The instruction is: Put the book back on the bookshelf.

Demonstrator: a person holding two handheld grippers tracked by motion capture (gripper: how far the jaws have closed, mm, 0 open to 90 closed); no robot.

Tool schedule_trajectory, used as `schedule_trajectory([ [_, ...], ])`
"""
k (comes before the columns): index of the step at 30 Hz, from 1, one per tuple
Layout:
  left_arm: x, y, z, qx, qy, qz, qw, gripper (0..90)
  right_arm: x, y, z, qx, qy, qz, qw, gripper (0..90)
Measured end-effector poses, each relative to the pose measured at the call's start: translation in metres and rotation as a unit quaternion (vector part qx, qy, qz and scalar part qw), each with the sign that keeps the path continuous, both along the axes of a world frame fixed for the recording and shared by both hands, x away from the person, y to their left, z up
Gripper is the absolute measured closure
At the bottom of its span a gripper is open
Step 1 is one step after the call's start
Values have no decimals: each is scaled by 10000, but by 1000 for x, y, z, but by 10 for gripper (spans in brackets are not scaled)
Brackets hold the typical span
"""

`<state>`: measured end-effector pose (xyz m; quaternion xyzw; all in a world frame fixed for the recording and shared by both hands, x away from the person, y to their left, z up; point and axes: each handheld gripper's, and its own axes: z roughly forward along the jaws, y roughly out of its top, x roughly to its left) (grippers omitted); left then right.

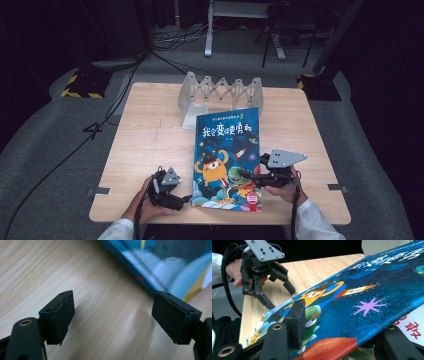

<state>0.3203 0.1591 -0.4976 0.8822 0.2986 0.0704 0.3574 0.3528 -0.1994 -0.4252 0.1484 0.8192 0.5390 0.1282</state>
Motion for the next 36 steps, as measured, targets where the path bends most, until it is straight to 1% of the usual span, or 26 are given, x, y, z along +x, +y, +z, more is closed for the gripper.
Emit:
schedule_trajectory([
  [2,3,-4,2,-80,29,-47,10000,190,-1,-2,1,-19,-108,-35,9999,501],
  [4,7,-8,4,-208,93,-152,9996,192,-2,-3,1,-13,-179,-55,9998,501],
  [6,11,-14,5,-284,124,-191,9993,187,-2,-4,1,-3,-239,-42,9997,501],
  [7,13,-17,6,-287,143,-219,9992,188,-3,-5,1,5,-270,-34,9996,501],
  [8,15,-21,6,-326,166,-278,9989,188,-3,-5,1,-2,-293,-27,9996,501],
  [9,17,-24,7,-409,185,-366,9983,172,-3,-5,1,2,-317,-11,9995,501],
  [11,21,-28,8,-524,244,-440,9974,154,-4,-5,1,7,-365,1,9993,501],
  [12,21,-28,8,-524,244,-440,9974,155,-5,-5,1,4,-382,3,9993,501],
  [13,24,-30,9,-657,256,-503,9962,156,-5,-5,1,3,-393,4,9992,501],
  [14,26,-31,9,-724,305,-520,9956,152,-5,-5,1,5,-403,11,9992,501],
  [15,26,-31,9,-724,305,-520,9956,142,-5,-5,1,5,-403,11,9992,501],
  [16,29,-32,8,-784,341,-539,9949,142,-5,-5,1,12,-415,24,9991,501],
  [17,33,-33,8,-914,407,-586,9933,126,-5,-5,1,10,-427,36,9991,501],
  [18,33,-33,8,-914,407,-586,9933,127,-5,-5,1,10,-427,36,9991,501],
  [19,34,-34,8,-964,412,-636,9925,127,-5,-5,1,20,-430,36,9991,501],
  [21,35,-35,9,-1006,363,-590,9925,118,-5,-6,1,33,-431,47,9991,501],
  [23,37,-34,9,-1129,319,-552,9916,129,-5,-7,1,35,-452,80,9989,501],
  [24,37,-33,9,-1214,277,-505,9909,138,-5,-7,1,31,-466,99,9989,501],
  [25,38,-30,9,-1372,263,-440,9892,152,-5,-7,1,31,-473,113,9988,501],
  [28,38,-23,11,-1544,135,-354,9873,215,-7,-6,4,-12,-530,160,9985,501],
  [30,38,-18,14,-1572,34,-298,9871,262,-9,-5,6,-38,-596,221,9980,502],
  [31,38,-17,15,-1604,21,-289,9866,293,-10,-5,7,-44,-639,247,9976,503],
  [32,37,-16,17,-1599,-3,-290,9867,313,-11,-5,8,-56,-687,266,9973,505],
  [34,36,-15,19,-1582,-93,-278,9870,331,-13,-4,10,-84,-794,302,9963,508],
  [36,34,-14,21,-1613,-156,-247,9865,353,-15,-4,11,-110,-882,339,9955,514],
])
